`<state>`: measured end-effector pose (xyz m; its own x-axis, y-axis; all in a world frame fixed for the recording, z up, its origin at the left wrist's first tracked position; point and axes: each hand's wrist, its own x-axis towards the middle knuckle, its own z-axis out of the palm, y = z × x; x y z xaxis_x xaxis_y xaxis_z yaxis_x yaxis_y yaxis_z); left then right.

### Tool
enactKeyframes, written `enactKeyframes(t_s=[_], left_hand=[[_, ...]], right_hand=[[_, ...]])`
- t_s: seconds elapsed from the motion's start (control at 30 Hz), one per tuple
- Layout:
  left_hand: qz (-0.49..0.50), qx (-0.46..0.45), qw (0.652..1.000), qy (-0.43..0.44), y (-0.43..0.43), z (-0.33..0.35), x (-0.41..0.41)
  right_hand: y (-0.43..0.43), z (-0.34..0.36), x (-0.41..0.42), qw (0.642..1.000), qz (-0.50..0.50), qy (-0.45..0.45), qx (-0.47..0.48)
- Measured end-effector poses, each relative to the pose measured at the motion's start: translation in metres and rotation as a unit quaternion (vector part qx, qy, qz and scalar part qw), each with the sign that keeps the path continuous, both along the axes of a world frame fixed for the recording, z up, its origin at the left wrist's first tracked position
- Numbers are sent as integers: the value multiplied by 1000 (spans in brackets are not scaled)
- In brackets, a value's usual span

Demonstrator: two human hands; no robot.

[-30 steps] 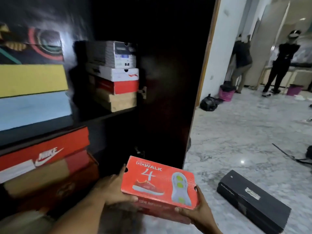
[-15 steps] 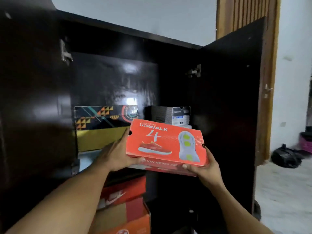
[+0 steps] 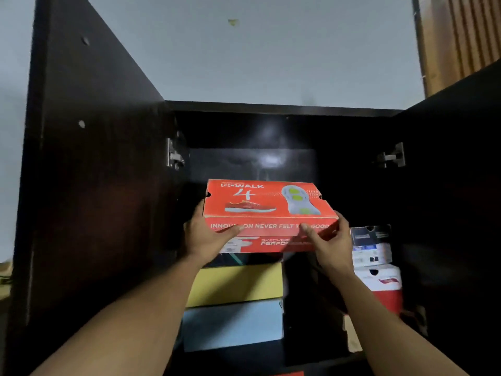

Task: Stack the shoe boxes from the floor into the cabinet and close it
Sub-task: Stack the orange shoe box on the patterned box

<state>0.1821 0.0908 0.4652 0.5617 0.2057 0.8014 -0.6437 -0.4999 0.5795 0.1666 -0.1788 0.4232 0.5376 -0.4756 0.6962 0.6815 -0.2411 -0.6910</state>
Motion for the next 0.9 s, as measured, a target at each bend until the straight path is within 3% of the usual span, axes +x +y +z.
enactKeyframes(t_s=[0.13,0.27,0.4,0.53,0.73,0.9], left_hand=[[55,-59,997,-6,2,18,32],[124,-58,990,-32,0,21,55],[253,62,965,-38,-4,9,73],[268,209,940,-23,0,-11,93],[249,284,921,100,11,-26,110],[255,324,901,134,16,-37,119]], right_hand=[[13,25,46,1000,-4,-2,-21],[24,33,75,996,-75,-2,-49],[43,31,98,991,-70,16,-113],[58,26,116,967,-59,84,-231],[57,29,145,933,-16,186,-309],[53,27,162,896,-32,227,-380]])
